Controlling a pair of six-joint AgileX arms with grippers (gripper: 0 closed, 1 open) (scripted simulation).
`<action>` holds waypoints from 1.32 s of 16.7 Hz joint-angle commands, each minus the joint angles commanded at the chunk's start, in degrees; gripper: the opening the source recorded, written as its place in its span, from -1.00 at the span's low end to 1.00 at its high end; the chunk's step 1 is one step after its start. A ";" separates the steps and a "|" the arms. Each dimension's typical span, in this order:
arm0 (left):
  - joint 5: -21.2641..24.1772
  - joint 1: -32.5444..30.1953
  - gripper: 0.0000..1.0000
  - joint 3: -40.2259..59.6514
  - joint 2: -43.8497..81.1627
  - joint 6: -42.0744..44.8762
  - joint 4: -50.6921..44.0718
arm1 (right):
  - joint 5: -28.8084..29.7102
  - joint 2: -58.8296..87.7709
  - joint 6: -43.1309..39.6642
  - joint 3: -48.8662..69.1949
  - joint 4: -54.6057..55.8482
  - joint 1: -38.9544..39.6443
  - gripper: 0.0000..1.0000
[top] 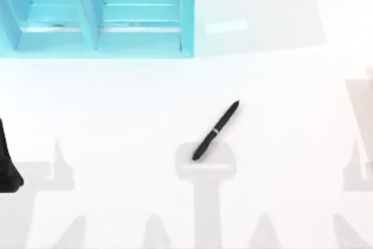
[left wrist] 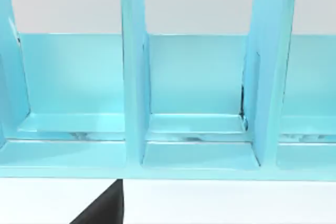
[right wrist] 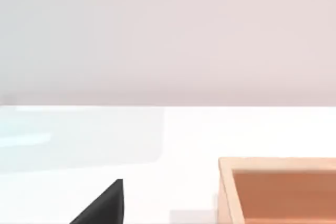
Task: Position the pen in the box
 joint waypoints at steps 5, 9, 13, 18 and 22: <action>0.00 0.00 1.00 0.00 0.00 0.00 0.00 | -0.25 2.84 1.45 2.53 -1.95 0.85 1.00; 0.00 0.00 1.00 0.00 0.00 0.00 0.00 | -0.68 14.17 6.65 12.46 -9.66 3.61 1.00; 0.00 0.00 1.00 0.00 0.00 0.00 0.00 | -0.79 32.26 14.31 28.49 -21.94 7.47 1.00; 0.00 0.00 1.00 0.00 0.00 0.00 0.00 | -0.50 60.99 25.89 54.93 -41.26 13.53 1.00; 0.00 0.00 1.00 0.00 0.00 0.00 0.00 | -0.04 85.89 35.93 79.25 -57.87 19.12 1.00</action>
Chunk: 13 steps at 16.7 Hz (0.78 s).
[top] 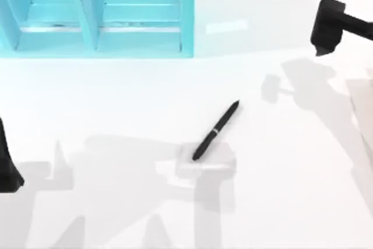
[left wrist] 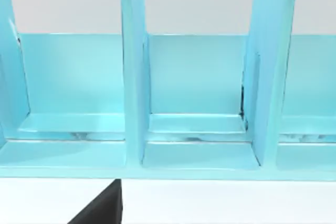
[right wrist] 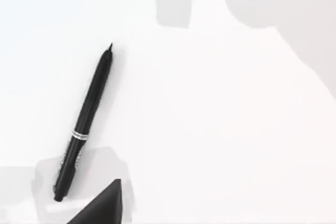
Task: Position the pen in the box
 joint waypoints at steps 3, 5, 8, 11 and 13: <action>0.00 0.00 1.00 0.00 0.00 0.00 0.00 | 0.45 18.18 7.58 18.93 -11.89 4.25 1.00; 0.00 0.00 1.00 0.00 0.00 0.00 0.00 | 0.77 29.55 12.53 31.43 -19.16 6.93 1.00; 0.00 0.00 1.00 0.00 0.00 0.00 0.00 | 1.28 44.82 19.60 49.30 -28.65 10.47 1.00; 0.00 0.00 1.00 0.00 0.00 0.00 0.00 | 1.77 57.21 25.93 65.00 -36.07 13.22 1.00; 0.00 0.00 1.00 0.00 0.00 0.00 0.00 | 2.07 63.65 29.52 73.66 -39.81 14.59 1.00</action>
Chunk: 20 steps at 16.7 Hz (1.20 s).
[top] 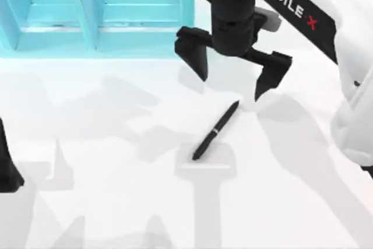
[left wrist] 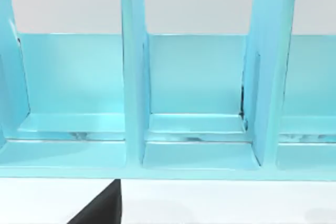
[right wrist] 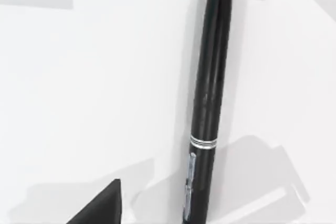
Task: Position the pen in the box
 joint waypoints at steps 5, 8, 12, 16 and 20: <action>0.00 0.00 1.00 0.00 0.00 0.00 0.00 | 0.50 9.01 5.53 12.56 -5.05 1.80 1.00; 0.00 0.00 1.00 0.00 0.00 0.00 0.00 | 0.54 9.59 5.92 13.38 -5.36 1.90 1.00; 0.00 0.00 1.00 0.00 0.00 0.00 0.00 | 0.49 9.56 5.85 13.14 -5.14 1.59 1.00; 0.00 0.00 1.00 0.00 0.00 0.00 0.00 | 0.53 8.05 5.62 6.65 -0.06 1.62 1.00; 0.00 0.00 1.00 0.00 0.00 0.00 0.00 | 0.50 4.09 5.53 -8.69 11.04 1.58 1.00</action>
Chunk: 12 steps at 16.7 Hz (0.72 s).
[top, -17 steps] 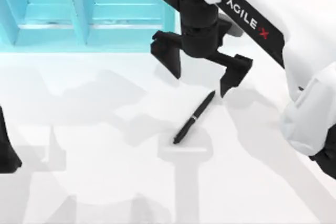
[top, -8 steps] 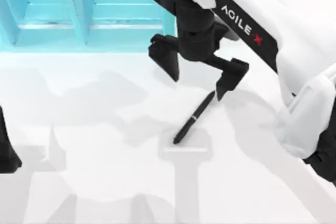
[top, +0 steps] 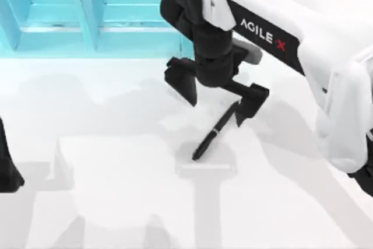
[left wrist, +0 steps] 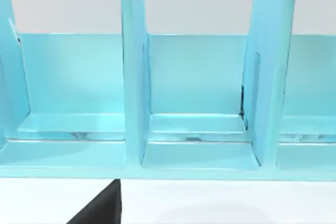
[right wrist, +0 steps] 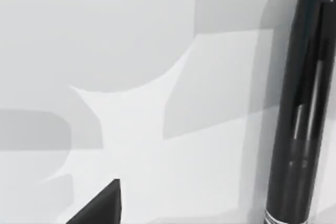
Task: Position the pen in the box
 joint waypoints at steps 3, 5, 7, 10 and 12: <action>0.00 0.00 1.00 0.00 0.00 0.00 0.00 | -0.04 -3.03 0.00 -12.06 8.83 -0.01 1.00; 0.00 0.00 1.00 0.00 0.00 0.00 0.00 | -0.06 -4.20 0.02 -17.46 13.18 0.02 1.00; 0.00 0.00 1.00 0.00 0.00 0.00 0.00 | -0.07 -4.77 0.03 -20.44 15.77 0.05 1.00; 0.00 0.00 1.00 0.00 0.00 0.00 0.00 | -0.07 -4.89 0.03 -21.03 16.31 0.05 1.00; 0.00 0.00 1.00 0.00 0.00 0.00 0.00 | -0.07 -4.89 0.03 -21.03 16.31 0.05 1.00</action>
